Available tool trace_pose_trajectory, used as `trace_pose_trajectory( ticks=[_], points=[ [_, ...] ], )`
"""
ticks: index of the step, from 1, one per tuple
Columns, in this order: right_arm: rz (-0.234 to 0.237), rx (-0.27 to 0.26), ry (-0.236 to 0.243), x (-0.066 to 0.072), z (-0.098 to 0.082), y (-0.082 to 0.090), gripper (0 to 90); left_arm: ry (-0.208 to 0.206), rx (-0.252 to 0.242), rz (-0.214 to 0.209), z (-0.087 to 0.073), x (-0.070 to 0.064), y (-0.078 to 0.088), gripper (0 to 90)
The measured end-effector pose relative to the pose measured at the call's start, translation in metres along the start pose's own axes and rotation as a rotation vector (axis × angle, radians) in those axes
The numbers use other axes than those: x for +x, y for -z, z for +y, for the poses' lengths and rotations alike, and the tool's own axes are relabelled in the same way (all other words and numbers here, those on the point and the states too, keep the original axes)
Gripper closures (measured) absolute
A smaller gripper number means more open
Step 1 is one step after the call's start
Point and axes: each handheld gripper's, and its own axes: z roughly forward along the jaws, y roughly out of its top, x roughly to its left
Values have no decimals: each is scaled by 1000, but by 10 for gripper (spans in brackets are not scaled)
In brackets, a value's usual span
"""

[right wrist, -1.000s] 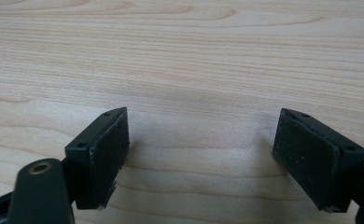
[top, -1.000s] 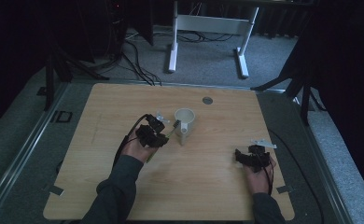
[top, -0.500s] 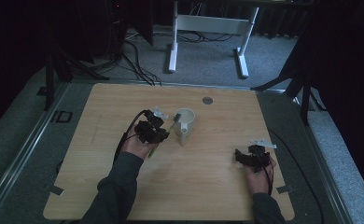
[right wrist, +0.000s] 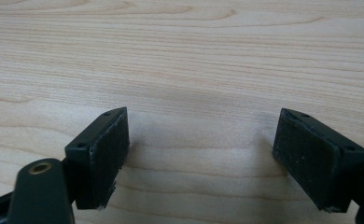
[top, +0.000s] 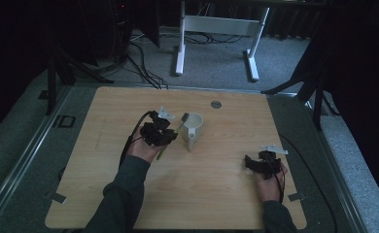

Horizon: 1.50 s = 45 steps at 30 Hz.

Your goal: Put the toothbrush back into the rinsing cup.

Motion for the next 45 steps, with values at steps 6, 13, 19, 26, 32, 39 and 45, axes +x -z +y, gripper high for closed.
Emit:
trace_pose_trajectory(
  ticks=[6, 13, 19, 26, 32, 39, 45],
  points=[
    [0, 0, 0, 0, 0, 0, 180, 16, -32, -2, 0, 3, 2, 788],
    [1, 0, 1, 0, 0, 0, 180, 19, -53, 1, 1, 4, 3, 788],
    [1, 0, 0, 0, 0, 0, 180, 15, -72, 10, 2, 4, 4, 788],
    [1, 0, 1, 0, 0, 0, 181, 12, -87, 12, 4, 3, 4, 788],
    [1, 0, 1, 0, 0, 0, 180, 8, -103, 15, 5, 2, 4, 788],
    [1, 0, 1, 0, 0, 0, 180, 11, -118, 14, 5, 2, 4, 788],
    [1, 0, 0, 0, 0, 0, 181, 13, -133, 12, 5, 2, 4, 788]
  ],
)
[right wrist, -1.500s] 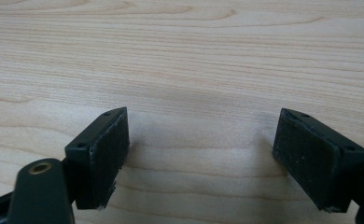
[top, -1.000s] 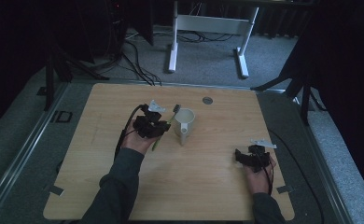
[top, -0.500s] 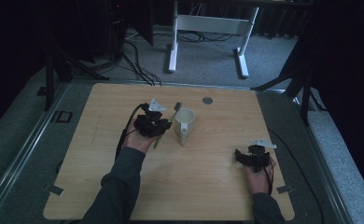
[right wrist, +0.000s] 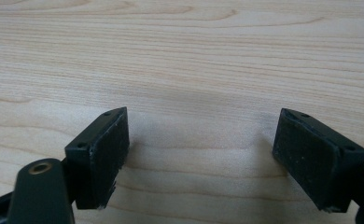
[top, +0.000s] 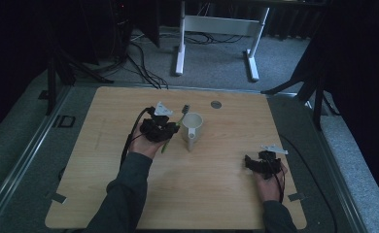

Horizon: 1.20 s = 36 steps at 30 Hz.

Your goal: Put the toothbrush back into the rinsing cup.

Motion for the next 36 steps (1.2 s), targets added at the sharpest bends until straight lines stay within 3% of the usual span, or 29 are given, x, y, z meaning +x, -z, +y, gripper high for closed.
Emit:
trace_pose_trajectory(
  ticks=[36],
  points=[
    [1, 0, 0, 0, 0, 0, 180, -17, -102, -50, 1, -2, -2, 788]
  ],
)
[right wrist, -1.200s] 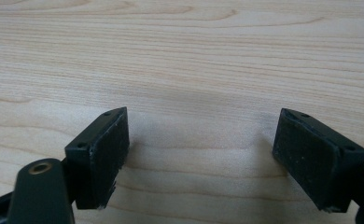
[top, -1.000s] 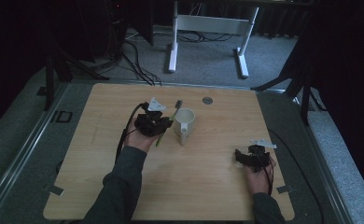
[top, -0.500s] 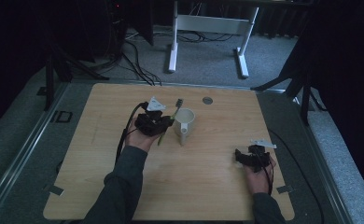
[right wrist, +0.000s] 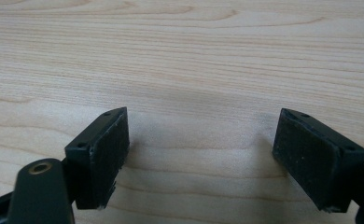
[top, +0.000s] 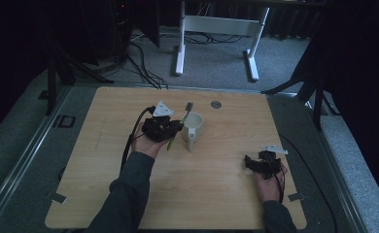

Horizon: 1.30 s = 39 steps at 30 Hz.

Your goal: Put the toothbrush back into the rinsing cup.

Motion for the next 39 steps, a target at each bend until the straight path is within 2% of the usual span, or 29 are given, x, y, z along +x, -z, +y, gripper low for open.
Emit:
trace_pose_trajectory(
  ticks=[39],
  points=[
    [0, 0, 0, 0, 0, 0, 181, 23, -92, -63, -2, -1, -4, 788]
  ],
)
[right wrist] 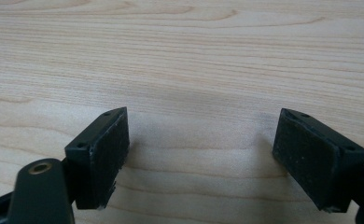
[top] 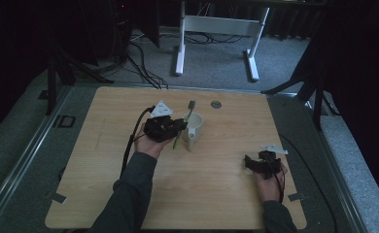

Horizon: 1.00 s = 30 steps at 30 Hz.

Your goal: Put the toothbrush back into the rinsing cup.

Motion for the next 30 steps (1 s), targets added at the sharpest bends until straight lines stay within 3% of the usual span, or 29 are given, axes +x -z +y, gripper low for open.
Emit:
trace_pose_trajectory(
  ticks=[30],
  points=[
    [1, 0, 1, 0, 0, 0, 181, 23, -54, -32, 0, 1, -3, 789]
  ],
)
